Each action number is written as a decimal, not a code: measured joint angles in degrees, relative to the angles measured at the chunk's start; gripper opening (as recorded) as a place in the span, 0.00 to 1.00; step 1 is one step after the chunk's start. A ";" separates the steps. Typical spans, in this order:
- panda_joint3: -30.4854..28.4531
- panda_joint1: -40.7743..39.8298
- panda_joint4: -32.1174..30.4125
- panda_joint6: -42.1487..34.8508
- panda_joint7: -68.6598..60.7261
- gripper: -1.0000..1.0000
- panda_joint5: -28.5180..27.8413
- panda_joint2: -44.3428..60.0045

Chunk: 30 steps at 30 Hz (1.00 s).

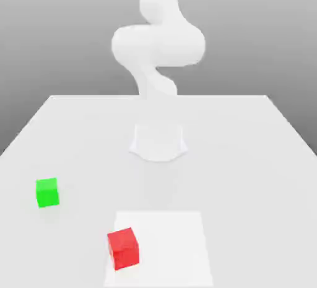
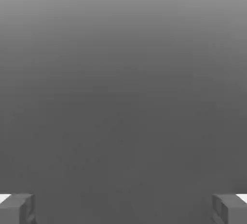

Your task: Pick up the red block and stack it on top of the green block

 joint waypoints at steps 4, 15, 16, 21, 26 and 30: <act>3.83 -5.43 -2.64 3.74 10.84 0.50 -2.26 8.60; 8.77 -15.09 -9.59 13.61 39.34 0.50 -8.05 31.44; 8.72 -15.46 -10.23 14.52 41.68 0.50 -8.23 33.46; 8.24 -17.02 -13.51 19.33 51.31 0.50 -6.24 43.10; 7.18 -16.35 -14.63 25.77 56.35 0.50 -4.54 52.41; 4.19 -14.04 -13.63 31.66 58.87 0.00 -7.63 59.61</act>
